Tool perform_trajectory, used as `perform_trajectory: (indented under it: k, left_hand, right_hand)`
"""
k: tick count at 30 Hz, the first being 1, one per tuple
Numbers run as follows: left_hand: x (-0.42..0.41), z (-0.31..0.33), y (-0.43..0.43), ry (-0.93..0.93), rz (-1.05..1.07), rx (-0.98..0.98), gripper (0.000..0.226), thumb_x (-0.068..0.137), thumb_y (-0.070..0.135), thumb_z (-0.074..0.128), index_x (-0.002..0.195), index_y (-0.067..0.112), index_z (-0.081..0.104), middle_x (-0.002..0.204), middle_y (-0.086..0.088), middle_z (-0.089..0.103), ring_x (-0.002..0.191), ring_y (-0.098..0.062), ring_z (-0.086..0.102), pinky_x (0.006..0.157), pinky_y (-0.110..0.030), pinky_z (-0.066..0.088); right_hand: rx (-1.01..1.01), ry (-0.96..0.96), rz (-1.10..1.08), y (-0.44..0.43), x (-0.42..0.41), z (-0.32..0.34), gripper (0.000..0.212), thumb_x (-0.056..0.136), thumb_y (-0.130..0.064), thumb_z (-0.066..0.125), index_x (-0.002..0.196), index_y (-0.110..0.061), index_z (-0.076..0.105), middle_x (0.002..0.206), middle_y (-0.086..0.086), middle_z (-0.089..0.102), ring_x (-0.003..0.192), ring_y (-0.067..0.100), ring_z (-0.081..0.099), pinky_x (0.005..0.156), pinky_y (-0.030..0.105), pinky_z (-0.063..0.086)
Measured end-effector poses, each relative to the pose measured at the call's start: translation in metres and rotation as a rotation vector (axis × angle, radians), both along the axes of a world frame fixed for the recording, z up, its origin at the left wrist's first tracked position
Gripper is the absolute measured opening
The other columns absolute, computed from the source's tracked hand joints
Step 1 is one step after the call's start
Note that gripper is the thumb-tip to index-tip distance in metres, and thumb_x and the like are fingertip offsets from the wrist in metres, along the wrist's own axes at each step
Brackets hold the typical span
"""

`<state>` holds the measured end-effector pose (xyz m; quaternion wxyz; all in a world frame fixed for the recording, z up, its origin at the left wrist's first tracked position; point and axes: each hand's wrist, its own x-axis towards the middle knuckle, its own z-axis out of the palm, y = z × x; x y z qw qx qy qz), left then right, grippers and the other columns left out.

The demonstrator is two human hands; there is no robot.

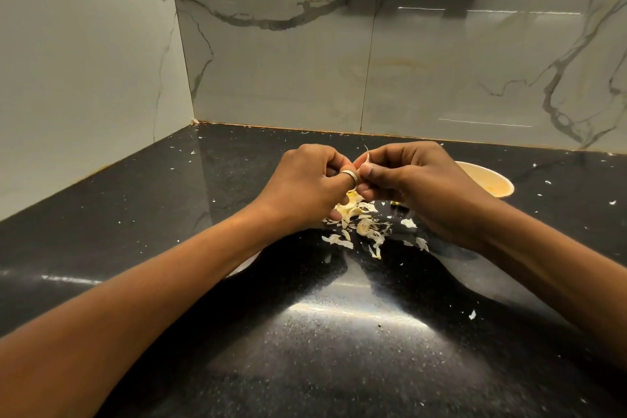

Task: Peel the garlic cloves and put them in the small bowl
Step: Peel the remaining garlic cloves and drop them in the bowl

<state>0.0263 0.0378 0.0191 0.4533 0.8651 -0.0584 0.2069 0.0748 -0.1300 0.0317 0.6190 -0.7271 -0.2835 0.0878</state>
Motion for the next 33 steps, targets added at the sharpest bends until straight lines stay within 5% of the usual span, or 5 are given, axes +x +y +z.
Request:
perform_trajectory:
  k: [9, 20, 27, 29, 33]
  left_hand:
    - [0.001, 0.000, 0.002, 0.066, -0.080, -0.071, 0.012, 0.099, 0.018, 0.060, 0.092, 0.011, 0.067, 0.068, 0.005, 0.066, 0.061, -0.004, 0.066, 0.054, -0.027, 0.057]
    - [0.005, -0.001, 0.012, -0.148, 0.099, 0.316, 0.006, 0.094, 0.023, 0.063, 0.091, 0.018, 0.065, 0.079, 0.004, 0.066, 0.073, -0.012, 0.062, 0.073, -0.041, 0.055]
    - [0.008, -0.002, 0.015, -0.240, 0.231, 0.381, 0.023, 0.097, 0.033, 0.061, 0.082, 0.017, 0.068, 0.067, 0.009, 0.060, 0.060, -0.006, 0.054, 0.058, -0.025, 0.040]
    - [0.008, -0.001, 0.018, -0.292, 0.190, 0.390, 0.008, 0.092, 0.028, 0.066, 0.091, 0.021, 0.069, 0.078, 0.011, 0.066, 0.065, -0.002, 0.057, 0.065, -0.027, 0.050]
    - [0.007, -0.002, 0.018, -0.373, 0.079, 0.463, 0.036, 0.087, 0.025, 0.060, 0.121, 0.026, 0.069, 0.104, 0.009, 0.073, 0.079, -0.006, 0.066, 0.074, -0.037, 0.060]
  right_hand:
    - [0.138, 0.178, -0.047, 0.003, 0.000, 0.002, 0.017, 0.092, 0.007, 0.061, 0.107, 0.006, 0.069, 0.095, 0.019, 0.069, 0.075, 0.017, 0.069, 0.067, 0.022, 0.059]
    - [0.087, 0.232, -0.050, -0.001, -0.001, 0.007, 0.021, 0.094, 0.009, 0.056, 0.104, 0.003, 0.073, 0.086, 0.015, 0.068, 0.070, 0.016, 0.065, 0.067, 0.021, 0.059]
    - [0.076, 0.314, -0.043, -0.001, -0.003, 0.011, 0.019, 0.096, 0.005, 0.056, 0.108, 0.004, 0.072, 0.089, 0.016, 0.068, 0.068, 0.015, 0.067, 0.064, 0.023, 0.059]
    - [0.069, 0.316, -0.068, 0.000, -0.003, 0.010, 0.016, 0.095, 0.003, 0.060, 0.108, 0.006, 0.069, 0.090, 0.018, 0.069, 0.067, 0.016, 0.068, 0.061, 0.022, 0.058]
    - [0.067, 0.319, -0.086, 0.000, -0.004, 0.012, 0.008, 0.095, 0.001, 0.061, 0.100, 0.003, 0.067, 0.084, 0.018, 0.071, 0.064, 0.017, 0.070, 0.059, 0.023, 0.059]
